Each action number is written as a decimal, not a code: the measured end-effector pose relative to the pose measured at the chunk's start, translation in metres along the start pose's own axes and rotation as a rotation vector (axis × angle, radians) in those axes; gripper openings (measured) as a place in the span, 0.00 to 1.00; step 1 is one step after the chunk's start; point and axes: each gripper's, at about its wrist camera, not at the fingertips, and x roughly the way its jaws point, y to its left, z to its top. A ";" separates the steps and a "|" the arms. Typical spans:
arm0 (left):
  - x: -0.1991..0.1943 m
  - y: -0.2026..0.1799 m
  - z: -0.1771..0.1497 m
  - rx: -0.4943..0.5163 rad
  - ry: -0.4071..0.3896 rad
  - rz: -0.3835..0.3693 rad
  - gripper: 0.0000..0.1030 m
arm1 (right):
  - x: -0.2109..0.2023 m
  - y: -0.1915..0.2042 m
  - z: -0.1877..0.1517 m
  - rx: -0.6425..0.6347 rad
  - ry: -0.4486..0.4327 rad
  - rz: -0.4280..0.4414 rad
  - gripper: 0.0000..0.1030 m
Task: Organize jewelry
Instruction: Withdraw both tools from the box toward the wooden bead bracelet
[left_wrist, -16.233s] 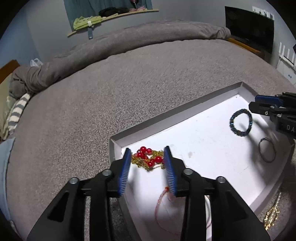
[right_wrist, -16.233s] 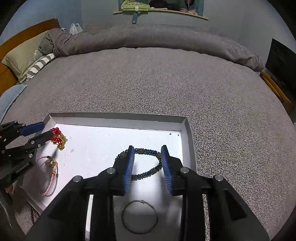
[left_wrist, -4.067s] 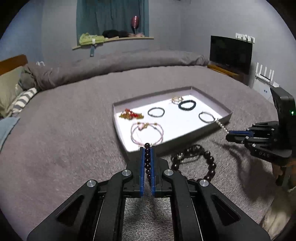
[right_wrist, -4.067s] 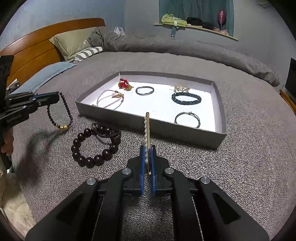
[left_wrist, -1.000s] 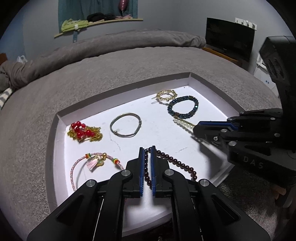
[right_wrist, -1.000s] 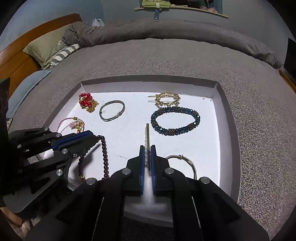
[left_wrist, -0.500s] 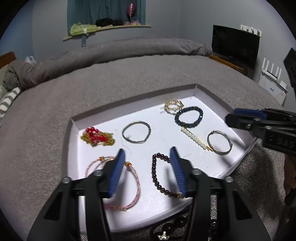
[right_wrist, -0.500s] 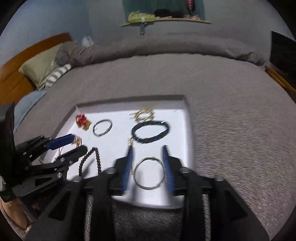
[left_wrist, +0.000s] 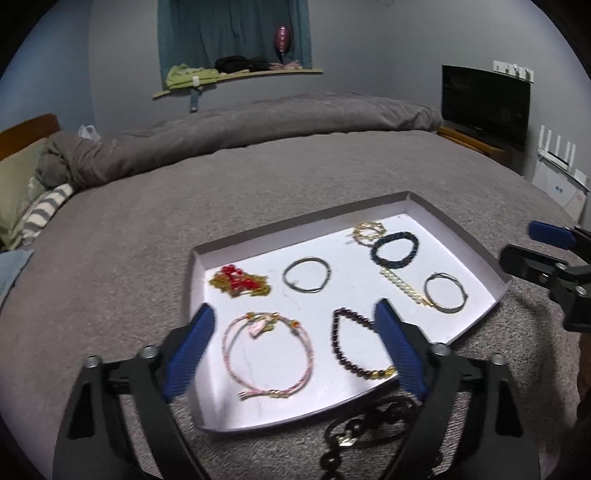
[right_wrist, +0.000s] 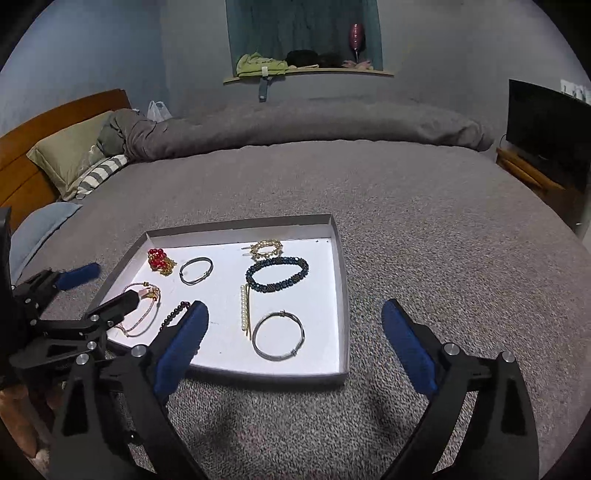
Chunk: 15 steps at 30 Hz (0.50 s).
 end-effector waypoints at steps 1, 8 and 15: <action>-0.001 0.002 0.000 -0.003 -0.001 0.006 0.90 | -0.002 0.000 -0.002 0.004 -0.004 -0.002 0.95; -0.018 0.015 -0.008 -0.033 -0.004 0.044 0.92 | -0.014 0.004 -0.020 0.009 0.010 0.006 0.95; -0.042 0.030 -0.038 -0.027 0.009 0.067 0.93 | -0.030 0.028 -0.049 -0.087 0.034 0.038 0.95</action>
